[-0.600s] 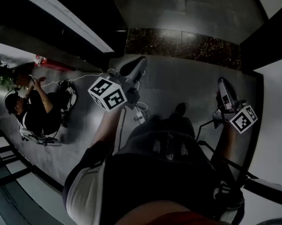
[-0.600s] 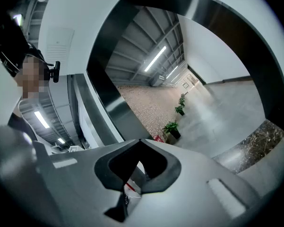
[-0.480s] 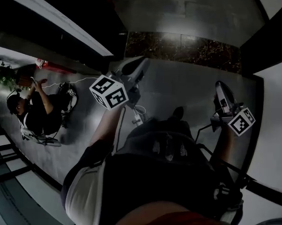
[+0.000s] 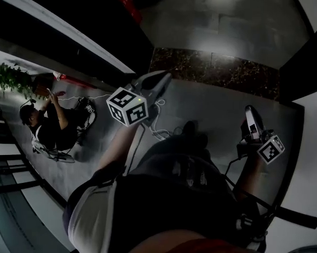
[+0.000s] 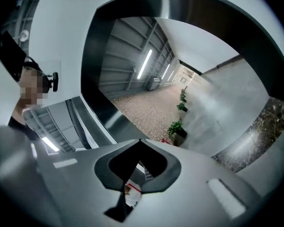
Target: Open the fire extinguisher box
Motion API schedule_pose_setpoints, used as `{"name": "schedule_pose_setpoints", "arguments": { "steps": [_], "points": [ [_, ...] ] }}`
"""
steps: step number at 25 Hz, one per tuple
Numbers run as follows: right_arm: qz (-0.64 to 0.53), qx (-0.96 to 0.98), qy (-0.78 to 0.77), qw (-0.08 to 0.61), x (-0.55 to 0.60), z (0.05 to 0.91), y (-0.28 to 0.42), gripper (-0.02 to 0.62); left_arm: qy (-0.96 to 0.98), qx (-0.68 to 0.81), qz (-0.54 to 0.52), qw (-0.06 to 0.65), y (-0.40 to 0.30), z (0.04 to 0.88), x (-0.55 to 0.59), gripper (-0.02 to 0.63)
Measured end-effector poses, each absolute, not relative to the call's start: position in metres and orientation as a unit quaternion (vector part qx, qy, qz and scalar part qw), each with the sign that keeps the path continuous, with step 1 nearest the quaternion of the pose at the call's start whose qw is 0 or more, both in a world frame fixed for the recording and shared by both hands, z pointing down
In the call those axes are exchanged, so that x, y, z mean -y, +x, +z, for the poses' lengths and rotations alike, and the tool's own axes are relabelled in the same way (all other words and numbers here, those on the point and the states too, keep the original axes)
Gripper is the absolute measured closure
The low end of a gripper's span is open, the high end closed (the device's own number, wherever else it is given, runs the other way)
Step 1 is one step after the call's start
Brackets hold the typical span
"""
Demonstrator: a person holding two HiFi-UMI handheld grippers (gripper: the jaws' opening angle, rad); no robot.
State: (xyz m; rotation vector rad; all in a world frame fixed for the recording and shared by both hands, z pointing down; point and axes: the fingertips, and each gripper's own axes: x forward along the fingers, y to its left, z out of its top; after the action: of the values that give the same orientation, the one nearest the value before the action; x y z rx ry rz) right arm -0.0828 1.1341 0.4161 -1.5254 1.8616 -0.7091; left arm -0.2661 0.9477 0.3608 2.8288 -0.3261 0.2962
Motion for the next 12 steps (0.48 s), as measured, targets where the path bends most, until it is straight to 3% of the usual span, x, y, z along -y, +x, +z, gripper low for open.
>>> {"name": "schedule_pose_setpoints", "arguments": {
  "steps": [12],
  "points": [
    [-0.282,-0.755,-0.544,0.233,-1.064,0.421,-0.098,0.595,0.967,0.159,0.052,0.191,-0.282,0.396,-0.891,0.606]
  ]
}}
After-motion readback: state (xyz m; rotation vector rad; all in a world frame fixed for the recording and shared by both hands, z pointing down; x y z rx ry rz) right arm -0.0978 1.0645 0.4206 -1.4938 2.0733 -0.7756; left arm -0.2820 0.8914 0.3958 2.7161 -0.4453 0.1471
